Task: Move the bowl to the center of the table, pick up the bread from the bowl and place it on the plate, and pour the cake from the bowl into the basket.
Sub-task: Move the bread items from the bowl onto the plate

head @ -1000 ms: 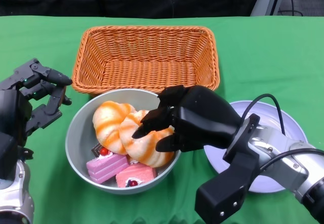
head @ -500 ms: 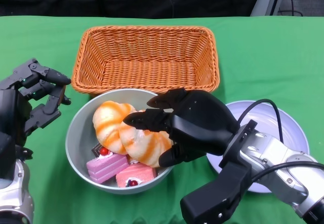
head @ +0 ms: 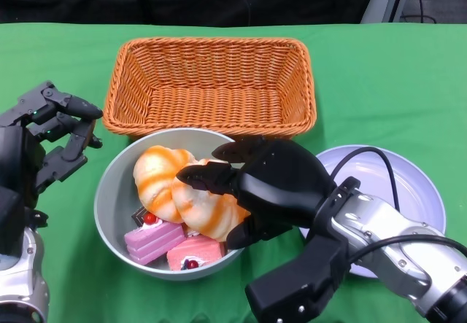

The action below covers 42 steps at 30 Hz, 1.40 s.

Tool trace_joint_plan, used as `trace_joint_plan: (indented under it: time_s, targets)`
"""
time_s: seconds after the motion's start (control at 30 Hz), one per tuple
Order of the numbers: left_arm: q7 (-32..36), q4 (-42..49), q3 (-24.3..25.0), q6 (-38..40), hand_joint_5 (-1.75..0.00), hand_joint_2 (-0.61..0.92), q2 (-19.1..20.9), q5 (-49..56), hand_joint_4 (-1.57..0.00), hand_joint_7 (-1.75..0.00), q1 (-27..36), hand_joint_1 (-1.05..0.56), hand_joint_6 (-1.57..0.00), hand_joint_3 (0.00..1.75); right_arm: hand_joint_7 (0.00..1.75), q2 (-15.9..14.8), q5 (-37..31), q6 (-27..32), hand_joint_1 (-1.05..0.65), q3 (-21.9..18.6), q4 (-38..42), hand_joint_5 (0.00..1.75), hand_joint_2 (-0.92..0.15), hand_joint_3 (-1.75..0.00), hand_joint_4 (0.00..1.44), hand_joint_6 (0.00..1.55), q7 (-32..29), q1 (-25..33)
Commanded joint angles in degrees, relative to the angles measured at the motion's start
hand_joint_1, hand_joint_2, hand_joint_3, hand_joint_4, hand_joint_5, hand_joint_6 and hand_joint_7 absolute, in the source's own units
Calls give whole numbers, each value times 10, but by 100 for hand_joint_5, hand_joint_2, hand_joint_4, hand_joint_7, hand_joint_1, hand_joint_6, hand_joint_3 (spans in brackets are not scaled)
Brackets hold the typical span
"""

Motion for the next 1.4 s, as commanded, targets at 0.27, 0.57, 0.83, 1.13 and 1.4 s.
trace_joint_plan:
  time_s: [0.27, 0.57, 0.83, 1.13, 1.4]
  targets:
    - [13, -5, 7, -19, -147, 86, 11, -2, -82, -112, -2, -13, -84, 56, 2, 11, -9, 3, -93, 26, 66, 1, -92, -1, 50, 48, -19, -38]
    - [14, 4, 7, -29, -151, 82, 10, -1, -85, -115, -7, -13, -86, 61, 0, 24, -29, 24, -93, 43, 101, 0, -92, -4, 45, 43, -31, -56]
    - [15, -1, 6, -23, -148, 80, 8, -3, -85, -114, -6, -11, -86, 65, 0, 27, -35, 52, -95, 57, 103, 0, -92, -2, 41, 42, -10, -61]
    - [40, -8, 3, -23, -147, 79, 8, 15, -85, -115, -3, -11, -86, 68, 1, 24, -31, 86, -93, 69, 82, 1, -92, -7, 36, 38, 96, -71]
    - [48, -10, 0, -23, -148, 78, 7, 20, -85, -115, -2, -11, -87, 69, 2, 33, -25, 86, -94, 80, 105, 3, -92, -2, 43, 45, 106, -73]
